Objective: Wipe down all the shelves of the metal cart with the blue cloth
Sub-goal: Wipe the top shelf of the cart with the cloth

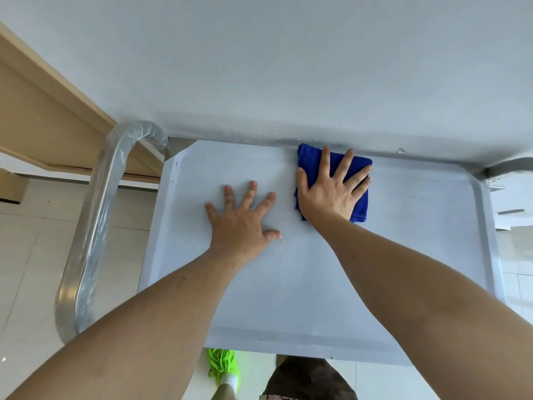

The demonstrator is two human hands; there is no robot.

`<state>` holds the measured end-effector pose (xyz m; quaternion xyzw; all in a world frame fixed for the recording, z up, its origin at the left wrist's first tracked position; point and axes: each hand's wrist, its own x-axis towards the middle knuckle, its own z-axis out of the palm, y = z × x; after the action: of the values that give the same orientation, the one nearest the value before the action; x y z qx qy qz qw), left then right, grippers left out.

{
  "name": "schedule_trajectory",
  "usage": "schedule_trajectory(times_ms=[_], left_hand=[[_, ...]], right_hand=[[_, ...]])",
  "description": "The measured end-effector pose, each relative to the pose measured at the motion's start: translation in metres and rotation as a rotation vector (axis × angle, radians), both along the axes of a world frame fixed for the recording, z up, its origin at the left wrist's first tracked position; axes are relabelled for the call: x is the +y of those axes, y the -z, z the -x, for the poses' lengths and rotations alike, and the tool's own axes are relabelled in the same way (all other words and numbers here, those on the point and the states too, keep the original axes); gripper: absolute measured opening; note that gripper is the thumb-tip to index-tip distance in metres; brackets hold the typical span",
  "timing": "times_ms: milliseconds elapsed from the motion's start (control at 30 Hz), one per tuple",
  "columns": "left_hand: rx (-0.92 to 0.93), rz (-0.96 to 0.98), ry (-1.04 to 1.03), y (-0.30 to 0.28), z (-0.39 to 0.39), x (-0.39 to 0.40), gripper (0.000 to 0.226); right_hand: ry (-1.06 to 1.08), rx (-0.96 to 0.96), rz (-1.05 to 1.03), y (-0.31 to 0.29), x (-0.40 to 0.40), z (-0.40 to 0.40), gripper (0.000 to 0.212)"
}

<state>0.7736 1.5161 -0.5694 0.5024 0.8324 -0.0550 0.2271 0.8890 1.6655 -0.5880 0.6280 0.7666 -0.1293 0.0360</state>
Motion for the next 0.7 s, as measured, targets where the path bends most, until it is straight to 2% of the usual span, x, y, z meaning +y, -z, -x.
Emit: schedule_trajectory(times_ms=[200,467,700], left_hand=[[-0.049,0.044,0.002,-0.007,0.001,-0.002,0.083],[-0.18,0.178,-0.034,-0.035,0.013,0.016,0.079],[-0.101,0.207,0.058,-0.036,0.012,0.009,0.085]], right_hand=[[-0.014,0.031,0.014,-0.005,-0.006,-0.001,0.079],[-0.032,0.016,0.094,-0.007,-0.087,-0.026,0.076],[-0.048,-0.02,0.153,-0.011,-0.171,-0.057,0.074]])
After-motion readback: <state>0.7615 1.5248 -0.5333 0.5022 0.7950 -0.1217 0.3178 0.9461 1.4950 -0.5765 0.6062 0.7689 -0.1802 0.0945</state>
